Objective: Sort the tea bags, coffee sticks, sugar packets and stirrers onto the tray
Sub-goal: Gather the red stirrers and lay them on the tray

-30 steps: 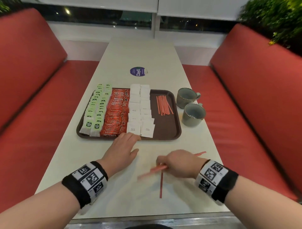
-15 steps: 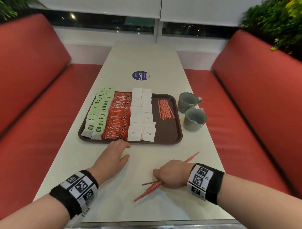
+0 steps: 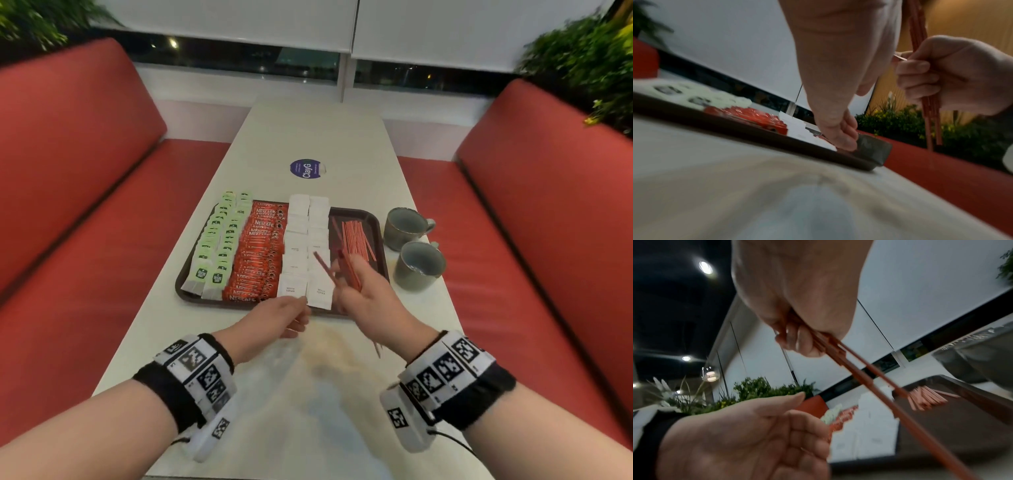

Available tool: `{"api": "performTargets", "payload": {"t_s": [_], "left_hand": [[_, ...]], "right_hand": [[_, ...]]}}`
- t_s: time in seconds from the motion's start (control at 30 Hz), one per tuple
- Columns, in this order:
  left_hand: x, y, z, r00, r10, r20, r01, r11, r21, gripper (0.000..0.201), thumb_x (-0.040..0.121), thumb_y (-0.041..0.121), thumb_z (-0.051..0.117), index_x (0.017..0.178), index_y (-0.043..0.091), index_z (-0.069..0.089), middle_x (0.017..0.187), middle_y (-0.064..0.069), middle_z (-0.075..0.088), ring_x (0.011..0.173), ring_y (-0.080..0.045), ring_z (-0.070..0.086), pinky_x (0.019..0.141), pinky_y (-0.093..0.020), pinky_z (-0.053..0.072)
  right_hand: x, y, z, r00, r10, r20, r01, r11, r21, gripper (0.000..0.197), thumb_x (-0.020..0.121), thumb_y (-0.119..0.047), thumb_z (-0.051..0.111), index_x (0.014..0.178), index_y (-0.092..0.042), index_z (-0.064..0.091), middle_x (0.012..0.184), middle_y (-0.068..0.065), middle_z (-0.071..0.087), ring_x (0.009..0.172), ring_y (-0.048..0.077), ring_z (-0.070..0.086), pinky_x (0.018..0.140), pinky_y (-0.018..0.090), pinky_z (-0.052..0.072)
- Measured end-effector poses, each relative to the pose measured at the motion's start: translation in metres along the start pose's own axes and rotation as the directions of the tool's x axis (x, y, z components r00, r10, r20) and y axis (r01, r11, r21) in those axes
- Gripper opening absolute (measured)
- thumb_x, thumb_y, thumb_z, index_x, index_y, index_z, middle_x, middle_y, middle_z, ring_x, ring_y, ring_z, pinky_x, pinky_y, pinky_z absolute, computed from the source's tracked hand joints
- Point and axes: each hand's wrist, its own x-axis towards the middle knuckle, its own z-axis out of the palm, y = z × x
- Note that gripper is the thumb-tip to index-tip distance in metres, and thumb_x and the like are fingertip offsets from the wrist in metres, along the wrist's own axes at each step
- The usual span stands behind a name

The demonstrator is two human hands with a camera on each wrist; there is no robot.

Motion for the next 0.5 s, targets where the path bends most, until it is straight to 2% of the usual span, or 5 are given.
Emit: {"api": "performTargets", "payload": {"t_s": [0.13,0.23,0.33,0.43,0.5], "left_hand": [[0.010,0.029,0.026,0.949,-0.172,0.263,0.254,0.912,-0.321,0.067,0.095,0.058,0.031,0.110,-0.001,0.062,0.098,-0.013,0.066,0.091,-0.026,0.063,0.088,-0.038,0.050],[0.016,0.042,0.043,0.906,-0.167,0.388,0.342,0.830,-0.441,0.077,0.090,0.070,0.026,0.097,0.002,0.062,0.095,-0.016,0.065,0.086,-0.030,0.064,0.079,-0.039,0.050],[0.018,0.052,0.054,0.907,-0.154,0.392,0.376,0.717,-0.587,0.077,0.091,0.068,0.028,0.092,0.000,0.063,0.089,-0.019,0.066,0.083,-0.032,0.067,0.078,-0.042,0.054],[0.017,0.059,0.056,0.927,-0.178,0.329,0.367,0.599,-0.711,0.073,0.096,0.060,0.027,0.097,-0.005,0.061,0.087,-0.021,0.065,0.087,-0.034,0.065,0.090,-0.047,0.051],[0.018,0.061,0.055,0.940,-0.207,0.272,0.342,0.564,-0.751,0.071,0.098,0.056,0.028,0.090,-0.006,0.061,0.076,-0.019,0.067,0.076,-0.030,0.068,0.080,-0.044,0.057]], "right_hand": [[0.024,-0.024,0.002,0.972,0.026,-0.232,0.056,0.939,0.339,0.031,0.087,-0.005,0.041,0.098,-0.029,0.057,0.059,-0.006,0.045,0.050,0.008,0.037,0.047,0.023,0.032],[0.034,-0.039,-0.001,0.942,0.092,-0.321,0.097,0.845,0.526,0.025,0.089,0.000,0.038,0.096,-0.020,0.052,0.057,-0.002,0.042,0.046,0.013,0.038,0.045,0.026,0.032],[0.038,-0.042,-0.002,0.925,0.053,-0.375,0.124,0.893,0.432,0.022,0.092,-0.006,0.040,0.091,-0.026,0.047,0.056,0.001,0.043,0.047,0.016,0.042,0.046,0.029,0.036],[0.037,-0.037,-0.001,0.905,-0.025,-0.426,0.161,0.945,0.286,0.027,0.094,-0.014,0.044,0.083,-0.039,0.046,0.061,0.003,0.049,0.052,0.017,0.048,0.053,0.033,0.042],[0.038,-0.036,0.002,0.892,-0.016,-0.453,0.169,0.939,0.300,0.028,0.094,-0.015,0.045,0.079,-0.038,0.046,0.063,0.005,0.049,0.053,0.017,0.047,0.053,0.032,0.042]]}}
